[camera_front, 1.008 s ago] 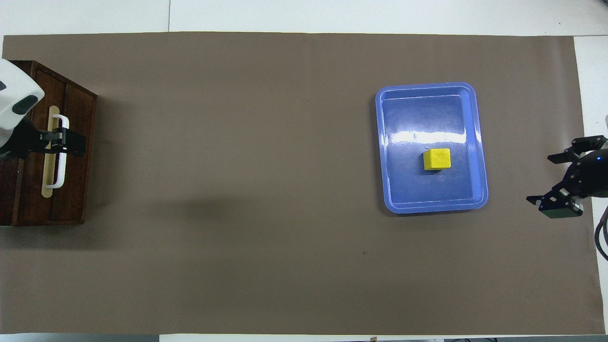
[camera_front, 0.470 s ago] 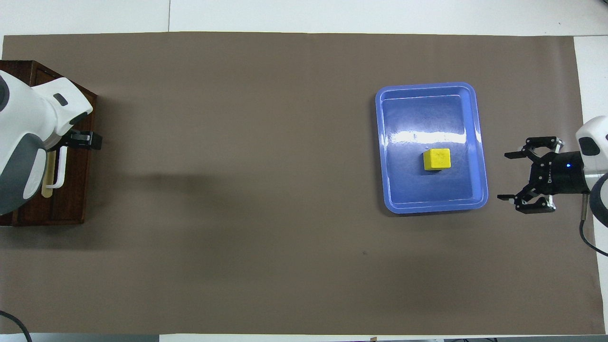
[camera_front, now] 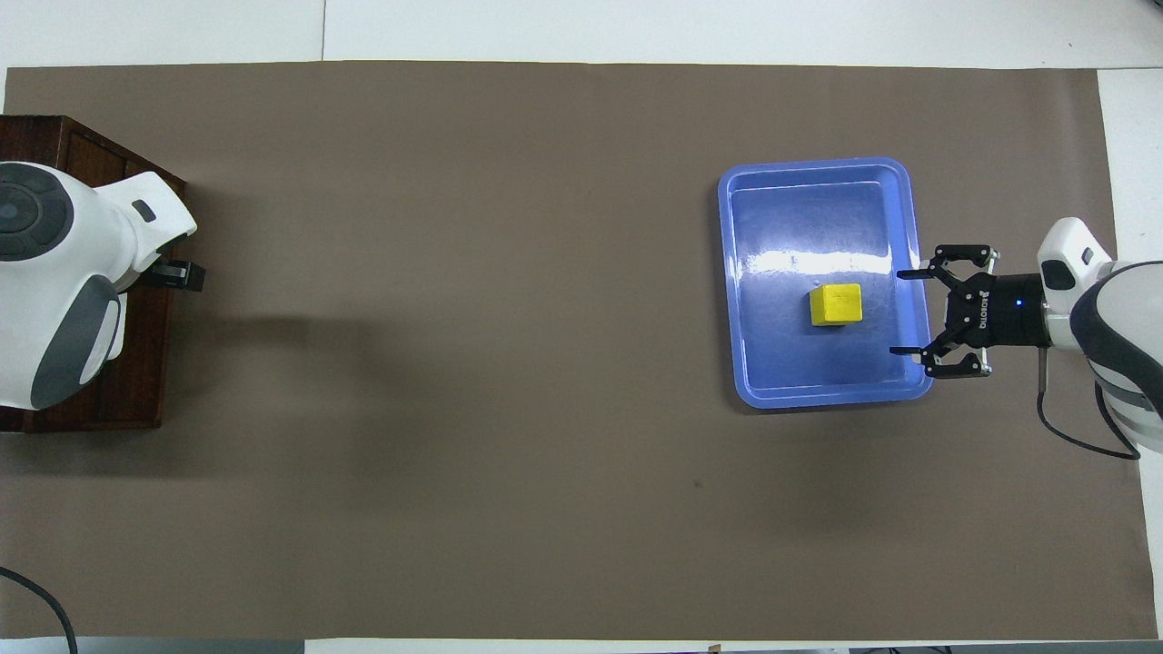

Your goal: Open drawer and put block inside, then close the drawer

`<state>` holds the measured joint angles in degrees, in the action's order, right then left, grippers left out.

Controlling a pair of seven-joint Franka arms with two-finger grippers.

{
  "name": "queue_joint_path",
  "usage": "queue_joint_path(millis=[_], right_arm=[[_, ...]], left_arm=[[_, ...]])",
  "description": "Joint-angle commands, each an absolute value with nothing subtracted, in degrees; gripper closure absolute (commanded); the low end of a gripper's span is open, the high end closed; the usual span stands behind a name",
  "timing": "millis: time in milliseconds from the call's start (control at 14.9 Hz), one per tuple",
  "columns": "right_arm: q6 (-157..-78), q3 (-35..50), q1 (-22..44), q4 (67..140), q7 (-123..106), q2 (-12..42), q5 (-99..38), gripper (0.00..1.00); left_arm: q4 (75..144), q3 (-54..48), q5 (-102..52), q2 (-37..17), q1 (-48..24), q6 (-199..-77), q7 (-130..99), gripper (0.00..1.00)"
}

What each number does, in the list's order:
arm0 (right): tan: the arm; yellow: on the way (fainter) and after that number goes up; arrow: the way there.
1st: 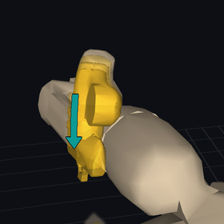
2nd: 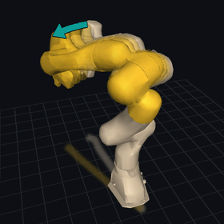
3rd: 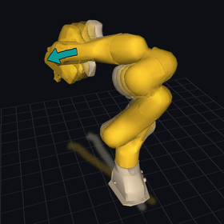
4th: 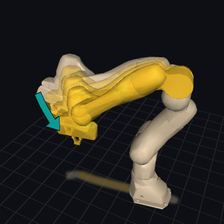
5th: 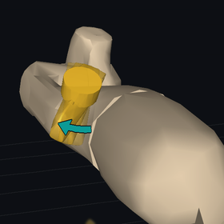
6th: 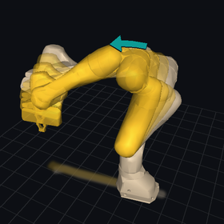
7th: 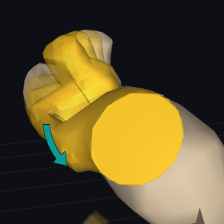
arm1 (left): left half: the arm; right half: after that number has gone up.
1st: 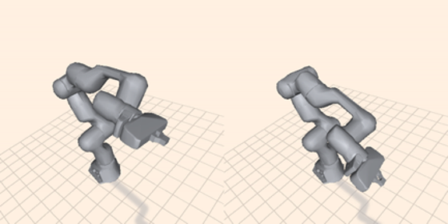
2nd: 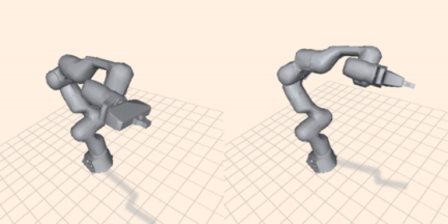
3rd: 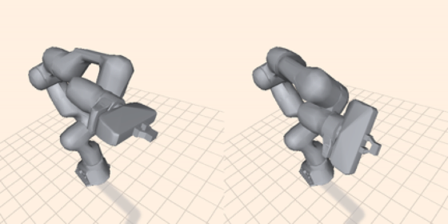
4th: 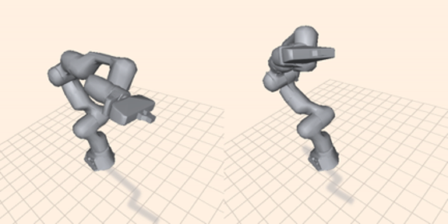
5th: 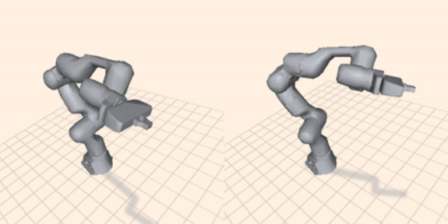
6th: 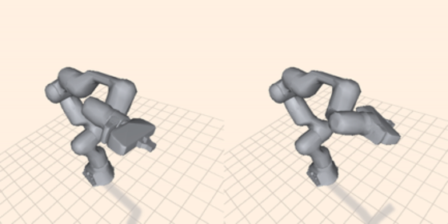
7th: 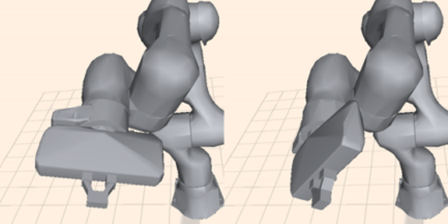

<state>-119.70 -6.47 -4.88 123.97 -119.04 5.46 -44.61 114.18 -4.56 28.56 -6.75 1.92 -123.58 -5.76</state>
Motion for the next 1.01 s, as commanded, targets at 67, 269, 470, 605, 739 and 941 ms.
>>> queue_joint_path(millis=[67,269,470,605,739,941], right_arm=[[-118.13,-6.24,-5.53,118.22,-123.83,12.64,-47.90,0.00],[-116.46,-6.24,-5.63,116.72,-129.72,16.16,-52.64,0.00],[-115.58,-6.24,-5.45,116.63,-131.30,17.31,-52.82,0.00],[-115.05,-6.24,-5.80,117.07,-133.50,17.49,-52.91,0.00],[-114.70,-6.33,-5.80,117.16,-133.68,17.49,-52.91,0.00],[-115.22,-6.33,-5.36,117.33,-134.38,17.49,-52.91,0.00]], left_arm=[[117.07,-4.83,29.97,-6.68,2.11,-127.09,-9.03,0.00],[117.07,-4.83,30.06,-8.70,0.53,-127.26,-13.79,0.00],[116.28,-4.92,29.97,-9.49,-0.87,-127.97,-14.24,0.00],[115.58,-4.92,29.62,-9.58,-2.28,-127.44,-15.02,0.00],[115.23,-5.01,29.27,-9.67,-4.03,-127.27,-18.44,0.00],[114.53,-5.10,26.12,-9.84,-6.50,-126.22,-20.48,0.00]])
